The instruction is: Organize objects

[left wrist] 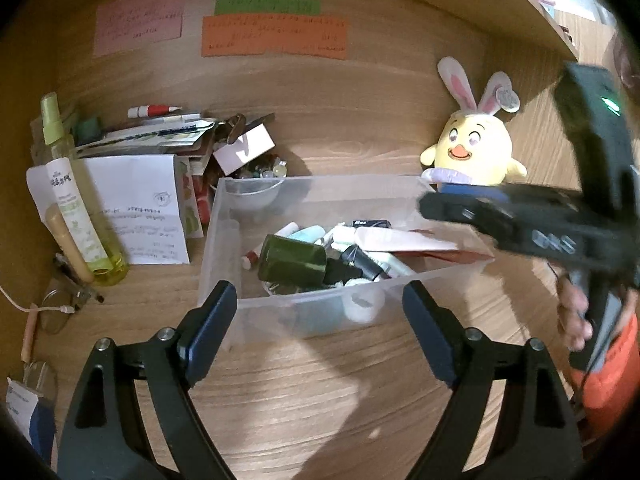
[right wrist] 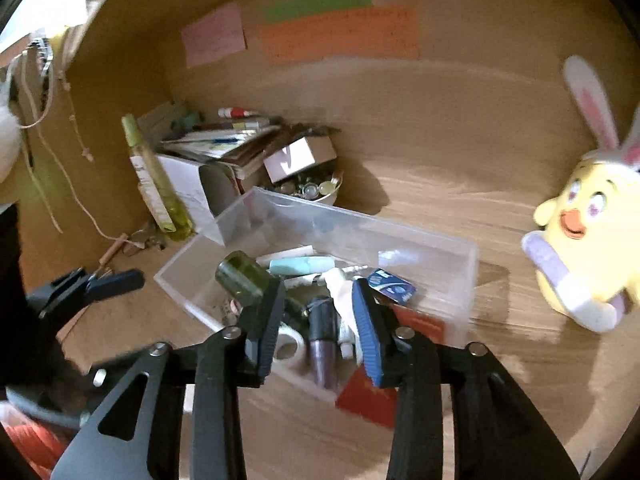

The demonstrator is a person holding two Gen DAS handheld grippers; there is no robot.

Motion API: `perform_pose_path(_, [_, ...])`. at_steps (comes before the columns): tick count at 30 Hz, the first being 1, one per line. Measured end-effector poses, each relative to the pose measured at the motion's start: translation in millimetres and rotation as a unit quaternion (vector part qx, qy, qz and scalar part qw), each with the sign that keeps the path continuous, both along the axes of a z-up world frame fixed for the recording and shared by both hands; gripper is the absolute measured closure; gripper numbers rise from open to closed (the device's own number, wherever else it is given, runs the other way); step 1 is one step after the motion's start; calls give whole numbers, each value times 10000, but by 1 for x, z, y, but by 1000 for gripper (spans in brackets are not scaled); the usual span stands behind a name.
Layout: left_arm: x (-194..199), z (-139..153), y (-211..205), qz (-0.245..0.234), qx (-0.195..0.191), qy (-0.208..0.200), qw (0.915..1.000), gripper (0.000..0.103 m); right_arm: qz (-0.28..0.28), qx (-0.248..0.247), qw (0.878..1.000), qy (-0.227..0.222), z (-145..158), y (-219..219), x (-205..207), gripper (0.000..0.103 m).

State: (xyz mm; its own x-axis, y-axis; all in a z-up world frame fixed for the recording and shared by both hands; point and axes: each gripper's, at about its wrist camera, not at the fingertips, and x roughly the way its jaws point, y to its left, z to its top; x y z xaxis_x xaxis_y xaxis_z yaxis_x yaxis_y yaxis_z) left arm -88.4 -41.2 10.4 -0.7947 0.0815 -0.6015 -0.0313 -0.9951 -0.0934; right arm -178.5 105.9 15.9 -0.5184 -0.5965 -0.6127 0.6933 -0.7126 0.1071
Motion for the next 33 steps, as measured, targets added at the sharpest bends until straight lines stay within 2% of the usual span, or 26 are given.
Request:
perform_pose_path(2, [0,1,1,20,2,50,10000,17,-68,-70,9998,160,2,9,11,51])
perform_pose_path(6, [0,2,5,93,-35,159,9998,12,-203,-133,9987,445,3,23,31,38])
perform_pose_path(10, [3,3,7,197,-28,283,9994,7,-280,-282,9982,447,-2,32,41,21])
perform_pose_path(19, [10,-6,7,303,82,332,9990,6,-421,-360,9983,187,-22,41,48,20])
perform_pose_path(33, [19,-11,11,298,31,317,9990,4,-444,-392,9982,4,-27,43,51,20])
